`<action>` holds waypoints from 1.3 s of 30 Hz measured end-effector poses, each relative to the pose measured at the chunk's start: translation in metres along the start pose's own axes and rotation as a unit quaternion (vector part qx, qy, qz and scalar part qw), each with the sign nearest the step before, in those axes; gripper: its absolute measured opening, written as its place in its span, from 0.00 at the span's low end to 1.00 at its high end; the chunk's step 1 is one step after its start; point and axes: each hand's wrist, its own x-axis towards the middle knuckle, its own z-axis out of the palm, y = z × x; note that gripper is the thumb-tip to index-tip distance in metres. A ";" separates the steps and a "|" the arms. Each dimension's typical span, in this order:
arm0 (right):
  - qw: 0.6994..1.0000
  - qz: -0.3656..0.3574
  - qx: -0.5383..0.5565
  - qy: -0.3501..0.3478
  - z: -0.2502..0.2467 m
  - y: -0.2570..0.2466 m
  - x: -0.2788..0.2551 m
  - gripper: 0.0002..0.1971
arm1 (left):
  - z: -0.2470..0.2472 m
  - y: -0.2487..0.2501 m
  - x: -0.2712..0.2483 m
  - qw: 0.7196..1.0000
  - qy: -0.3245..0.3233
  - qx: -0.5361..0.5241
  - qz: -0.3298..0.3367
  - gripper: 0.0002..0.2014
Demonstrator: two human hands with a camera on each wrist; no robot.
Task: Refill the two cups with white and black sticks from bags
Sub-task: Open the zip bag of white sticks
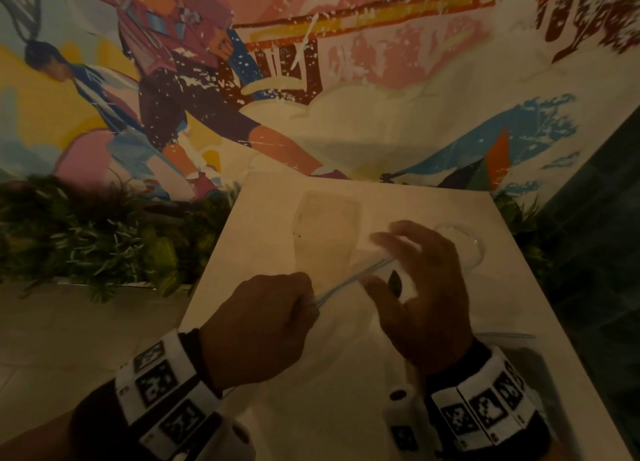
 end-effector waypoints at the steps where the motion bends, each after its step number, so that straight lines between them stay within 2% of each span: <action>1: 0.999 0.035 0.018 0.030 -0.002 -0.001 -0.002 0.18 | 0.003 0.000 -0.001 1.000 0.006 -0.017 -0.005 0.10; 3: 0.990 0.124 0.067 0.025 -0.005 -0.007 -0.006 0.21 | 0.007 0.001 -0.003 0.999 0.006 -0.048 -0.009 0.12; 5: 0.969 0.216 0.117 -0.040 -0.004 -0.008 -0.009 0.34 | 0.009 0.006 -0.004 0.997 -0.011 -0.077 -0.011 0.12; 7: 0.926 0.305 0.190 -0.112 -0.003 -0.005 -0.004 0.48 | 0.008 0.012 -0.006 0.993 -0.026 -0.111 -0.016 0.11; 8: 0.896 0.341 0.247 -0.141 -0.002 -0.001 -0.001 0.49 | 0.006 0.016 -0.008 0.992 -0.034 -0.123 -0.020 0.10; 9: 0.858 0.368 0.320 -0.161 0.000 0.002 0.002 0.45 | 0.005 0.020 -0.009 0.990 -0.043 -0.131 -0.028 0.10; 10: 0.816 0.386 0.394 -0.171 0.005 0.006 0.004 0.36 | 0.004 0.024 -0.010 0.988 -0.053 -0.138 -0.038 0.10; 11: 0.788 0.395 0.440 -0.170 0.011 0.007 0.004 0.26 | 0.004 0.027 -0.009 0.987 -0.062 -0.142 -0.051 0.10; 13: 0.795 0.389 0.435 -0.165 0.021 0.006 0.002 0.15 | 0.007 0.032 -0.005 0.986 -0.071 -0.128 -0.079 0.09; 18: 0.821 0.380 0.389 -0.172 0.030 0.003 0.001 0.13 | 0.020 0.023 0.008 0.991 -0.029 -0.102 -0.088 0.10; 21: 0.880 0.376 0.262 -0.124 0.020 0.000 0.004 0.19 | 0.022 0.019 0.007 0.990 0.011 -0.103 -0.094 0.11; 23: 0.911 0.353 0.207 -0.045 0.009 -0.008 0.005 0.12 | 0.023 0.020 0.007 0.992 0.057 -0.071 -0.083 0.12; 24: 0.912 0.344 0.218 -0.043 0.004 -0.014 0.006 0.10 | 0.024 0.021 0.007 0.993 0.081 -0.049 -0.074 0.12; 26: 0.897 0.342 0.252 -0.120 0.005 -0.025 0.007 0.17 | 0.025 0.030 0.009 0.992 0.095 -0.033 -0.072 0.09; 28: 0.889 0.337 0.258 -0.168 0.010 -0.032 0.007 0.14 | 0.024 0.040 0.012 0.993 0.083 -0.034 -0.080 0.06; 30: 0.890 0.338 0.269 -0.145 0.012 -0.032 0.010 0.07 | 0.020 0.044 0.015 0.993 0.064 -0.047 -0.092 0.10; 32: 0.865 0.362 0.323 -0.128 0.010 -0.032 0.011 0.06 | 0.012 0.043 0.017 0.983 0.042 -0.139 -0.114 0.15; 34: 0.833 0.385 0.376 -0.126 0.007 -0.032 0.010 0.07 | 0.005 0.041 0.019 0.963 0.030 -0.230 -0.137 0.13; 36: 0.822 0.377 0.406 -0.129 0.005 -0.032 0.011 0.07 | 0.000 0.039 0.022 0.929 0.053 -0.328 -0.163 0.10; 39: 0.813 0.357 0.435 -0.150 0.006 -0.030 0.011 0.11 | -0.002 0.031 0.030 0.866 0.099 -0.446 -0.205 0.18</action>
